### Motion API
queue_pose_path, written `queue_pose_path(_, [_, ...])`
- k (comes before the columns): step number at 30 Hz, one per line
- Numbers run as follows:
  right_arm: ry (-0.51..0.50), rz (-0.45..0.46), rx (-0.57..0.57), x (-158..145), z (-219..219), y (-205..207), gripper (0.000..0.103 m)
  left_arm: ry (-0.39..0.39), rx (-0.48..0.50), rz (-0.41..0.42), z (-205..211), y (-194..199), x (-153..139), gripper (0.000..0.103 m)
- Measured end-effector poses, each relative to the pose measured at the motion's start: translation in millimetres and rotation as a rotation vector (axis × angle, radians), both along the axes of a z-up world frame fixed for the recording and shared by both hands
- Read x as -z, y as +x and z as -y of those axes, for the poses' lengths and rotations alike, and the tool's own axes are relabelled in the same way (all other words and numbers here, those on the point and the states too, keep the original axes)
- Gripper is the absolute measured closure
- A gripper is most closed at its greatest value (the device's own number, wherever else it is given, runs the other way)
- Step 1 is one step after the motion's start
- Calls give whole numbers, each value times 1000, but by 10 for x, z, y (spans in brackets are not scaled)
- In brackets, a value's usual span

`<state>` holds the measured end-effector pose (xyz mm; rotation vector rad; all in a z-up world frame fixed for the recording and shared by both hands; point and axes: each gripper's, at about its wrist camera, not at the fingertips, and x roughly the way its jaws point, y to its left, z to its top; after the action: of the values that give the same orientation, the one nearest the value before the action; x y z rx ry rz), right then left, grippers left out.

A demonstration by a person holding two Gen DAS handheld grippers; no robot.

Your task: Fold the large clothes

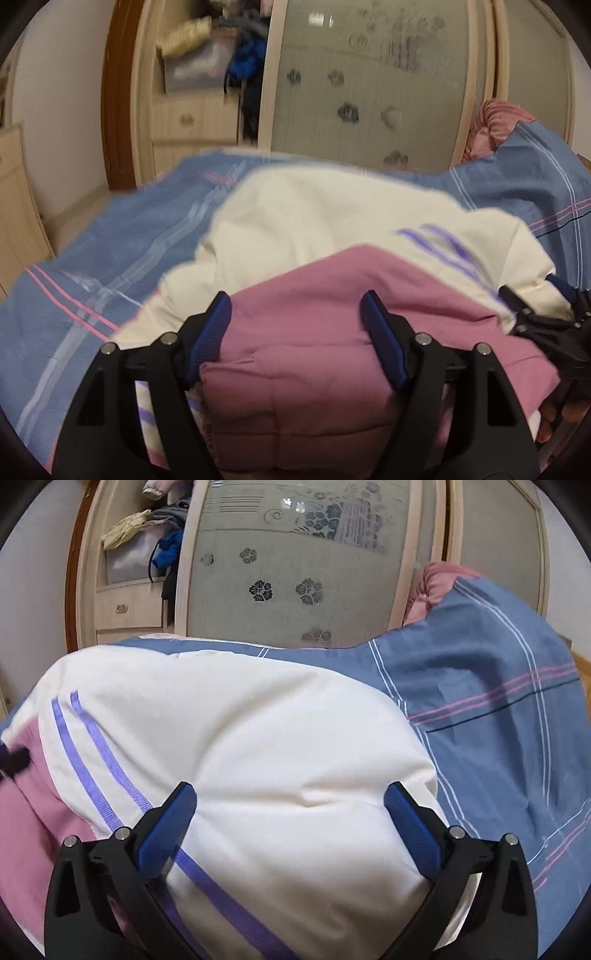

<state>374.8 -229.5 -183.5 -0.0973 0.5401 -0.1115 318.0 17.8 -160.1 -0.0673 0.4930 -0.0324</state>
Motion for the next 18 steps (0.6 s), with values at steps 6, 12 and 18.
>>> queue_pose_path(6, [133,-11,-51,-43,249,-45,1,-8,95,128,454,-371,-395,9])
queue_pose_path(12, [447,173,-81,-655,858,-437,1,-32,122,-141,521,204,327,3])
queue_pose_path(18, [318,-76,47,-97,996,73,1,-6,108,-132,581,214,364,2])
